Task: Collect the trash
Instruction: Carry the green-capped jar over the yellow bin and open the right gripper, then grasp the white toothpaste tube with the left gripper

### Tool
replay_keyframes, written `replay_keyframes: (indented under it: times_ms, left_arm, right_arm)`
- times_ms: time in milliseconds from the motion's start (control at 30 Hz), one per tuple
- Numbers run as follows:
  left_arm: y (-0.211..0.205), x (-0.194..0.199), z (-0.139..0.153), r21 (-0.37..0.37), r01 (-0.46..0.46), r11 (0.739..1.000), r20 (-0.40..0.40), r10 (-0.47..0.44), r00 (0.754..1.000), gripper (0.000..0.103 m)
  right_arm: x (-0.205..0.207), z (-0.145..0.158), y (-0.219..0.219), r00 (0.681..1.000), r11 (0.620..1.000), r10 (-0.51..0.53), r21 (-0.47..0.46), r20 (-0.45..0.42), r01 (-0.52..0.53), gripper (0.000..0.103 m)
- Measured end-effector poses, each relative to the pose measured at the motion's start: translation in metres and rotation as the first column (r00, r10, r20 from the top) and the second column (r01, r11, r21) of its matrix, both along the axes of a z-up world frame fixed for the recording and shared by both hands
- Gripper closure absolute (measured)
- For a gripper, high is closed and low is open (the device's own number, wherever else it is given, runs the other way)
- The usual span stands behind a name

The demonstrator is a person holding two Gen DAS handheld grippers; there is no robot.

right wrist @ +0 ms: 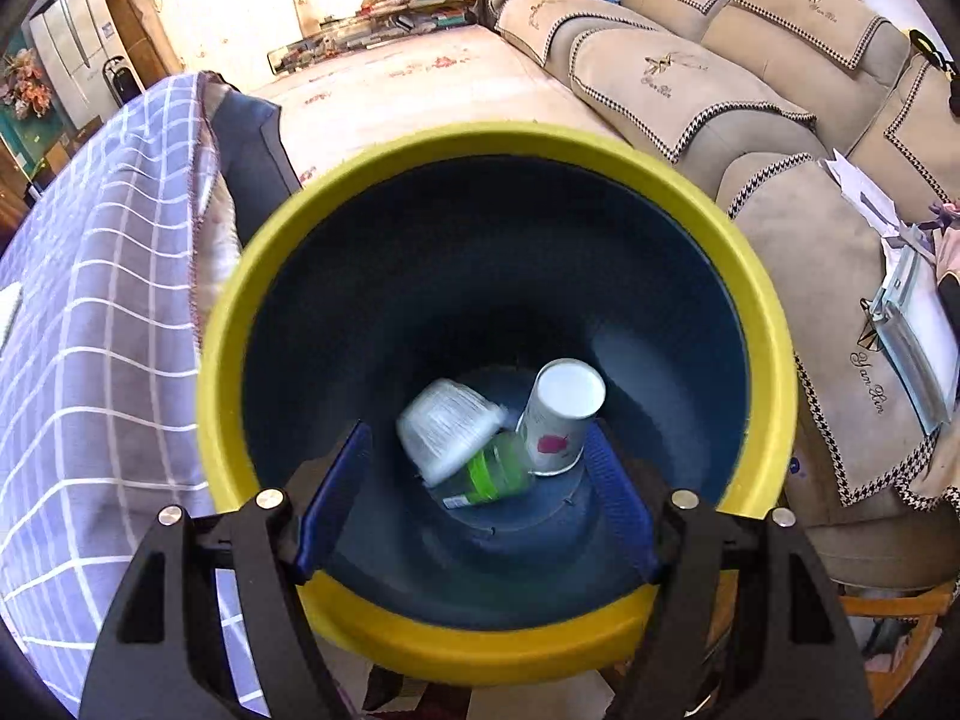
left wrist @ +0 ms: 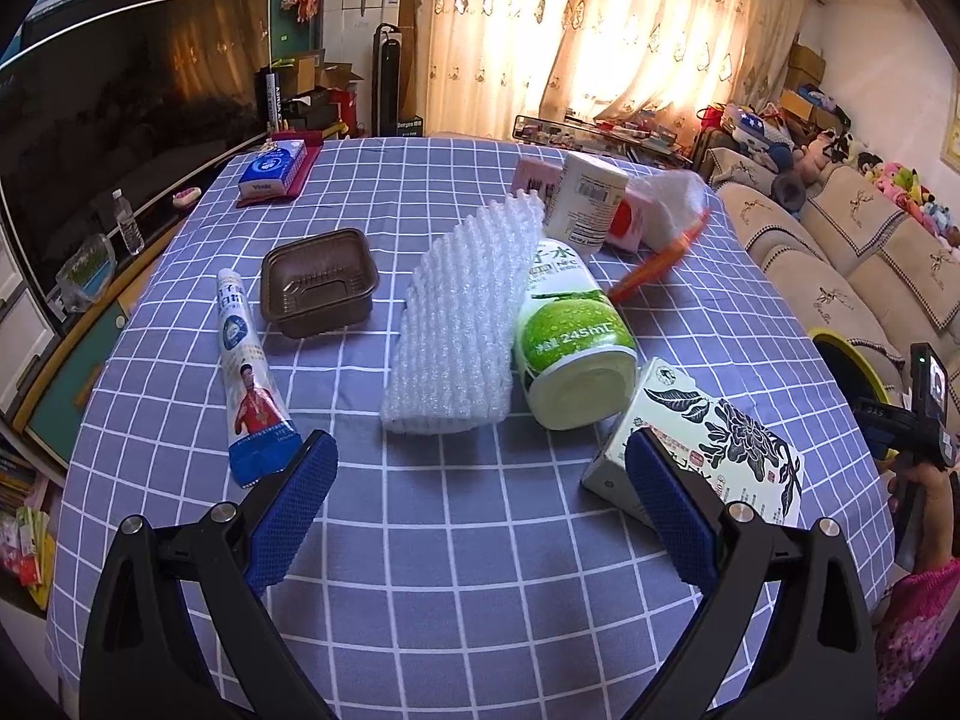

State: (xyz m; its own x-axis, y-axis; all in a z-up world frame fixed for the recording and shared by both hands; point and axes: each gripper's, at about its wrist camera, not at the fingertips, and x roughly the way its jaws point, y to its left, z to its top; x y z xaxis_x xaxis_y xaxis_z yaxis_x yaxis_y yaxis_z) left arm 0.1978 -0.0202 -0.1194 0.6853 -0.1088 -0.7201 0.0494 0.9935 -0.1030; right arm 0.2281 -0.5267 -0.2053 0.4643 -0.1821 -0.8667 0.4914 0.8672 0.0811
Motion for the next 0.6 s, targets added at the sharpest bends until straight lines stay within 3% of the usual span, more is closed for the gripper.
replay_keyframes:
  times_ms: [200,400,533,600]
  left_arm:
    - [0.03,-0.002,0.007,0.014,-0.085,0.996,0.019,0.085,0.996,0.008]
    - [0.066,0.011,0.006,0.071,-0.207,0.976,0.022,0.206,0.978,0.008]
    - [0.085,0.028,-0.006,0.071,-0.26,0.963,-0.021,0.262,0.965,0.008]
    - [0.093,0.037,-0.017,0.036,-0.263,0.964,-0.06,0.265,0.962,0.009]
  right_arm:
    - [-0.01,0.018,0.004,0.999,1.0,0.004,-0.003,0.046,-0.004,0.032]
    - [-0.015,0.027,0.011,0.997,1.0,0.019,0.003,0.068,-0.02,0.031]
    - [-0.015,0.03,0.016,0.997,1.0,0.031,0.004,0.076,-0.031,0.03]
    - [-0.015,0.03,0.018,0.996,0.999,0.038,0.003,0.076,-0.038,0.03]
